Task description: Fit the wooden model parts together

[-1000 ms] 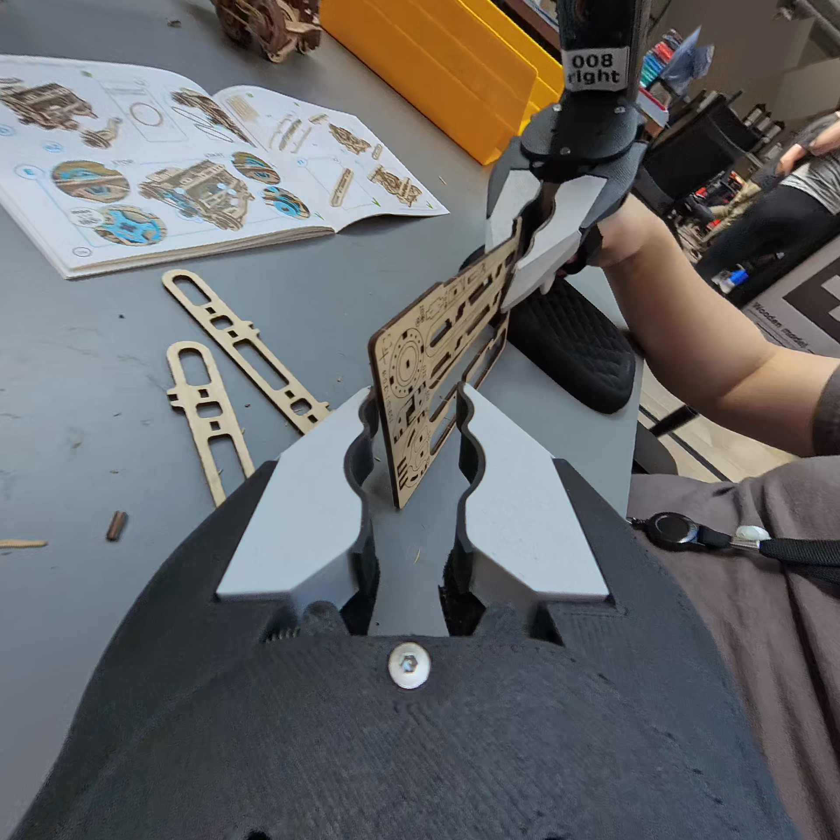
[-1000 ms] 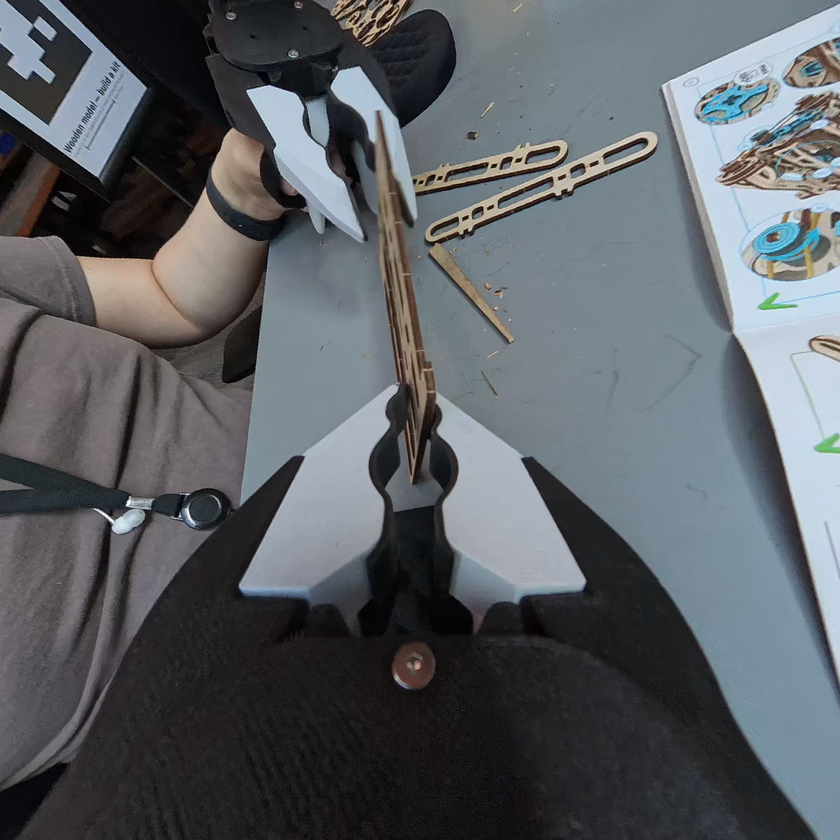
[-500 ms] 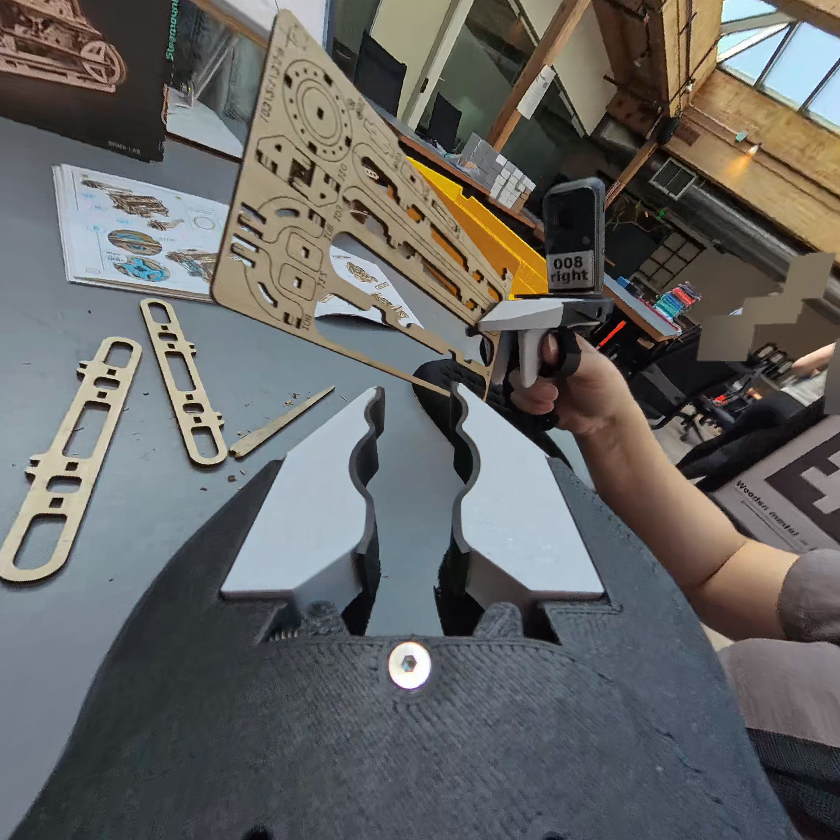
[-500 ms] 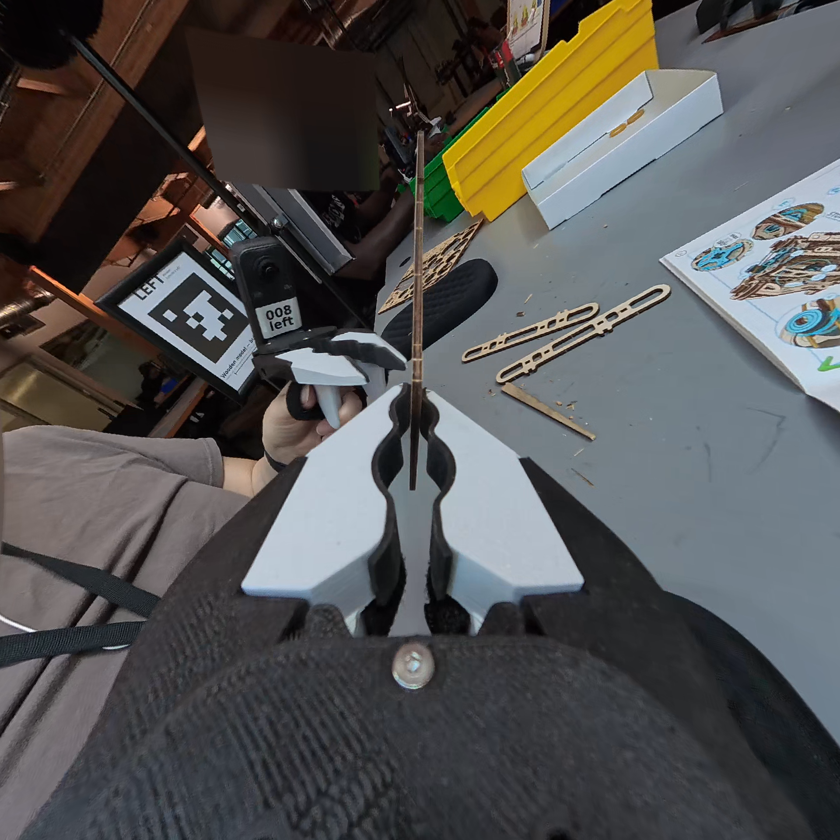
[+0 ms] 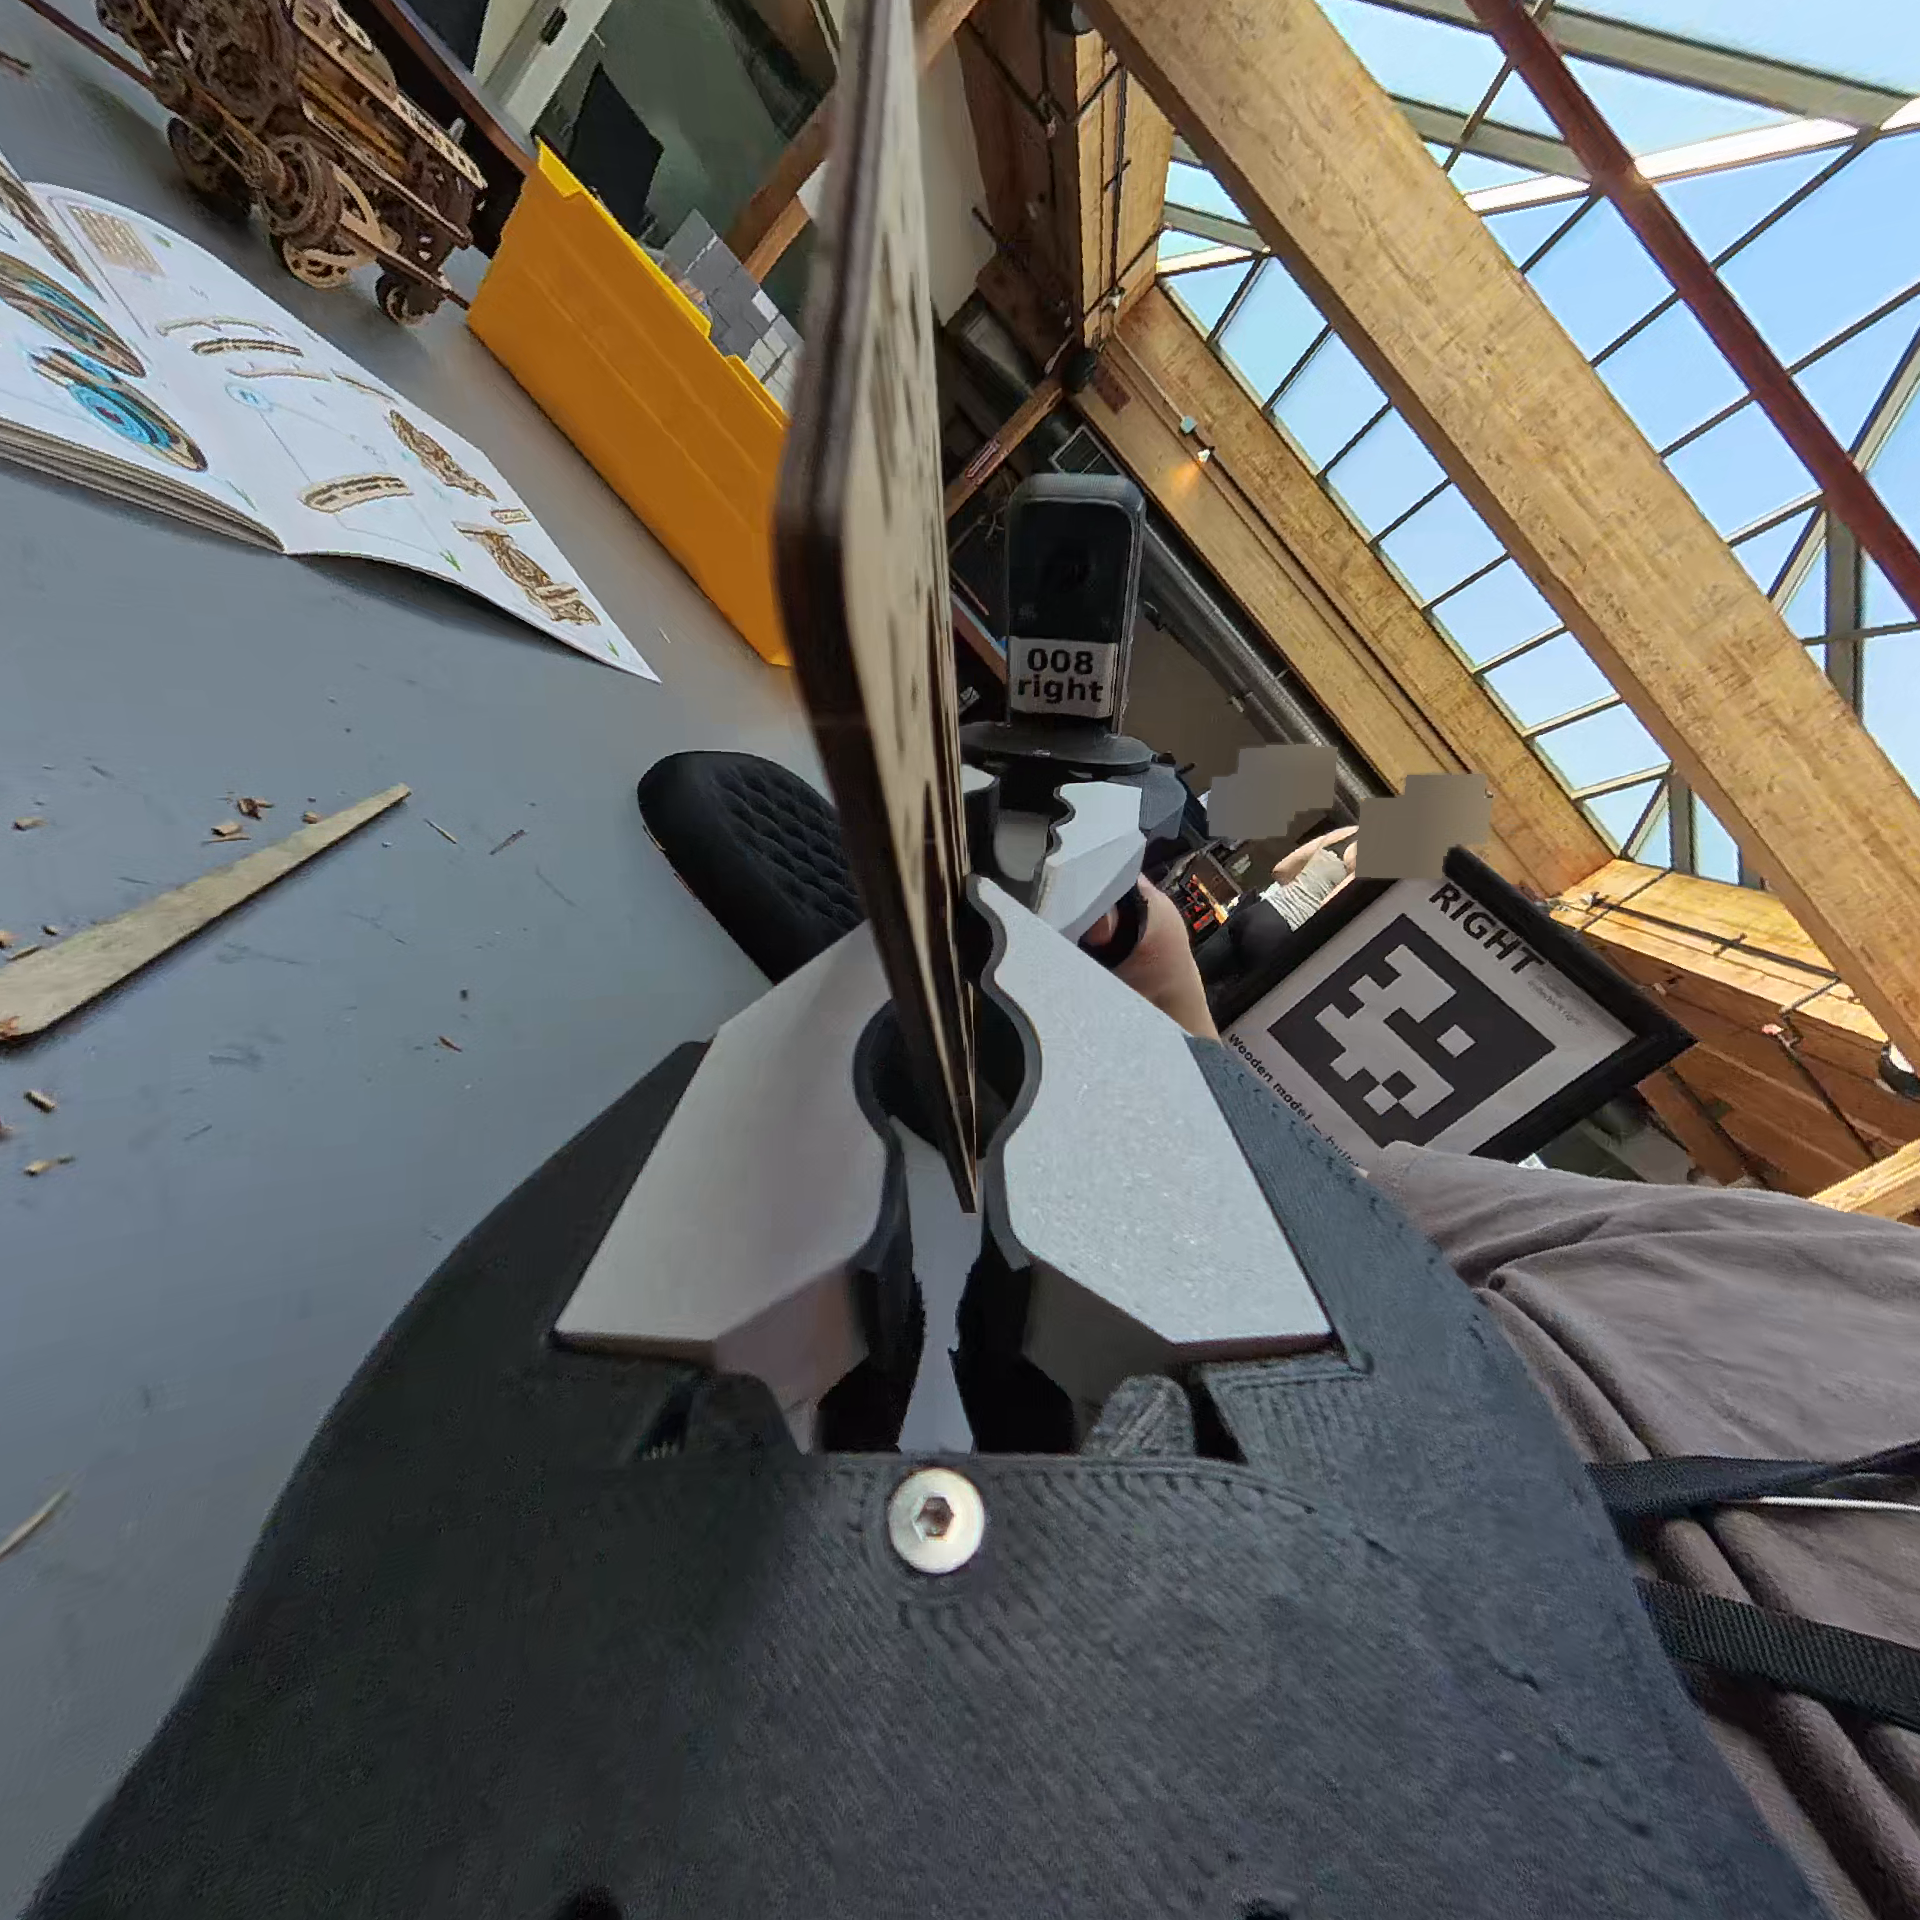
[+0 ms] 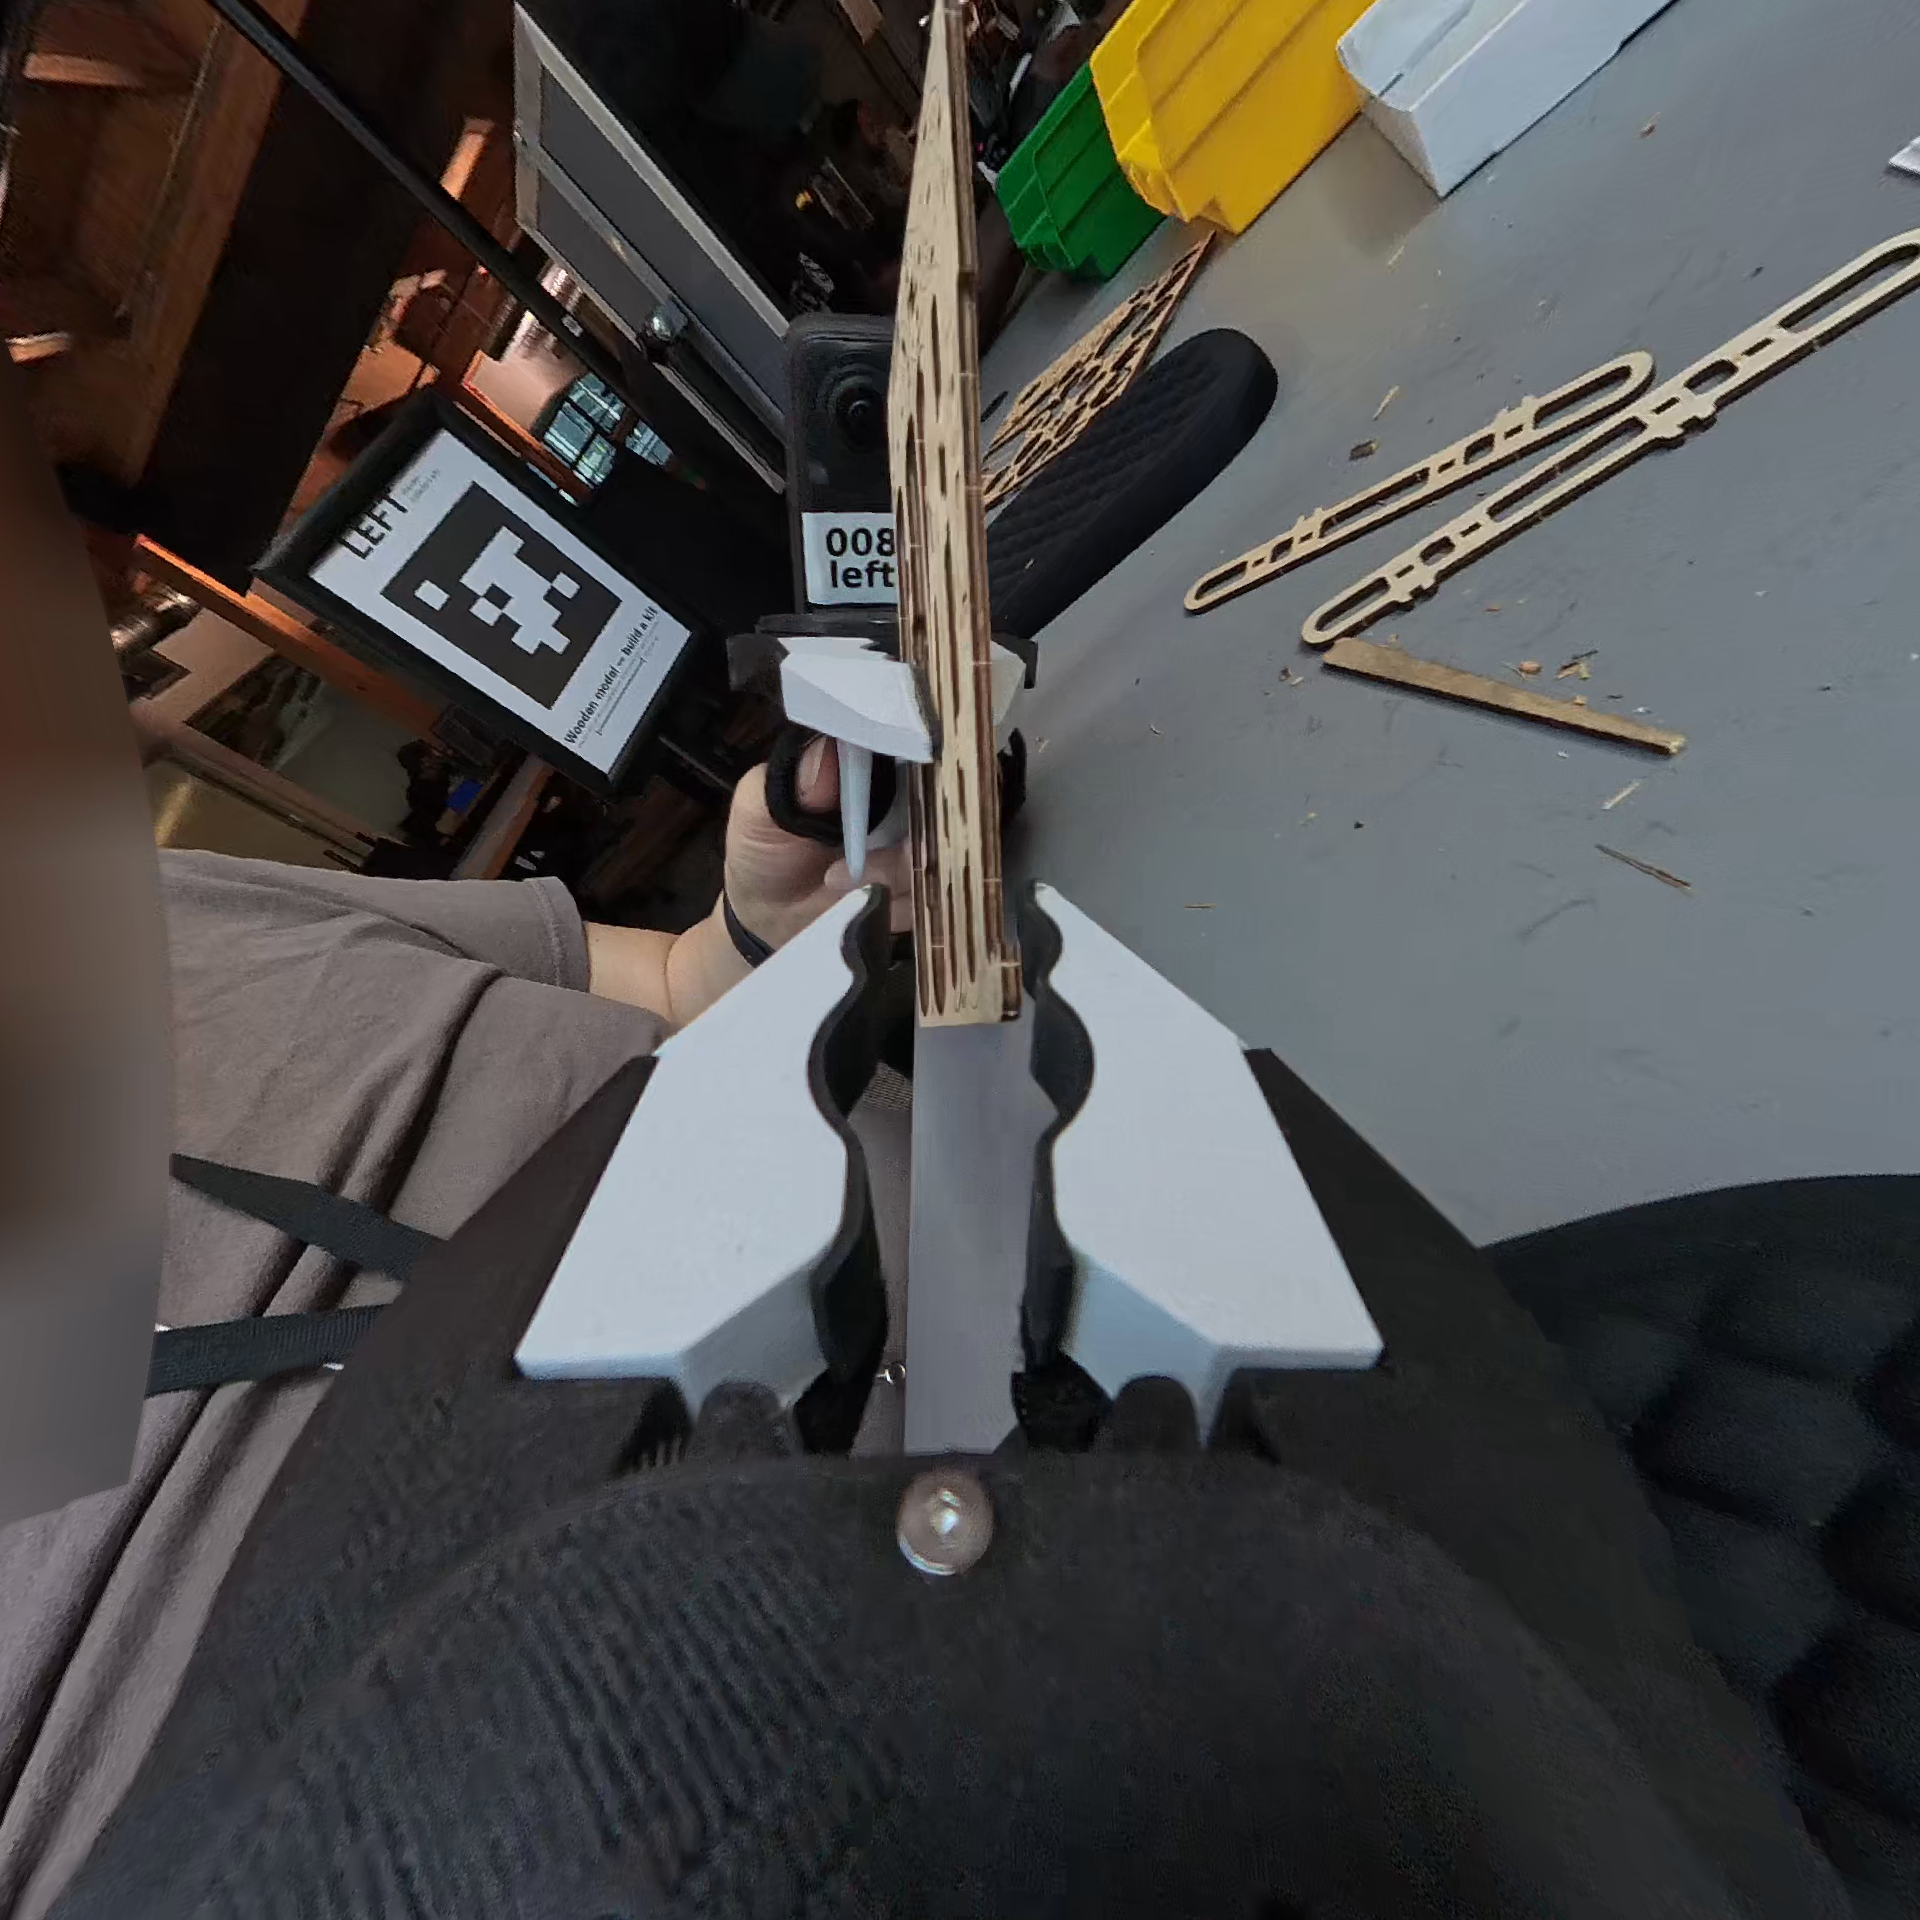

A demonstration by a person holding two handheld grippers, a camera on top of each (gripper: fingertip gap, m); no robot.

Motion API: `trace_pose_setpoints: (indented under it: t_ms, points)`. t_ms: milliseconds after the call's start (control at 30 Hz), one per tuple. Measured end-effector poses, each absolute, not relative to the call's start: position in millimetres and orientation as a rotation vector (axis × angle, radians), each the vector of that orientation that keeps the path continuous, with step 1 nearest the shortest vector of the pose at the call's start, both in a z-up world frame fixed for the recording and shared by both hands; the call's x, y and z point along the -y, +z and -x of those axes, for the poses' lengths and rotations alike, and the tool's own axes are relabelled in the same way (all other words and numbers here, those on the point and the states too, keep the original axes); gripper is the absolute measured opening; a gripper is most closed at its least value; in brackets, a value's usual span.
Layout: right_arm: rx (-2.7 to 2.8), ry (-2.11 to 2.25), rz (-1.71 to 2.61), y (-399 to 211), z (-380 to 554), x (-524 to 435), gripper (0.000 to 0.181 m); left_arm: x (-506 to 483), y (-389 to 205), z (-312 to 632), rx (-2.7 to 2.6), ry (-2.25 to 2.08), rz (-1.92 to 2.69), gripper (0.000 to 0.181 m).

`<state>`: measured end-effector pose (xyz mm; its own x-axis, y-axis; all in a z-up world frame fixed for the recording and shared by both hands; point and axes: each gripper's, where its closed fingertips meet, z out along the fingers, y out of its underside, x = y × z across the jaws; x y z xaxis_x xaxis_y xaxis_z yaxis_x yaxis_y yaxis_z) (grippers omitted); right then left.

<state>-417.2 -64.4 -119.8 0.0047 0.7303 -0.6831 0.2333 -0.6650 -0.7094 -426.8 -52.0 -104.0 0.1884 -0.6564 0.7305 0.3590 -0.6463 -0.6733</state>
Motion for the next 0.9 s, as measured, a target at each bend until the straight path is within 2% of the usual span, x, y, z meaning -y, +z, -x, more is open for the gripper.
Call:
trace_pose_setpoints:
  t_ms: [133, 167, 267, 333, 900]
  points:
    - [1.102, 1.519, 1.935, -126.4, 413.6, 51.6, 0.044, 55.5, -116.4, 424.9, -0.368, -1.604, 1.760, 0.000]
    - [1.168, 1.498, 1.965, -131.8, 416.5, 54.9, 0.045, 56.1, -117.8, 423.5, -0.383, -1.620, 1.773, 0.000]
    - [1.397, 1.441, 2.018, -150.3, 420.9, 68.2, 0.011, 54.5, -128.8, 421.7, -0.427, -1.576, 1.857, 0.000]
    - [1.430, 1.441, 2.061, -157.8, 422.5, 70.3, 0.001, 55.7, -134.5, 422.3, -0.465, -1.547, 1.906, 0.005]
    - [1.424, 1.593, 2.112, -163.6, 425.2, 76.9, 0.001, 59.8, -141.6, 427.3, -0.533, -1.548, 1.950, 0.003]
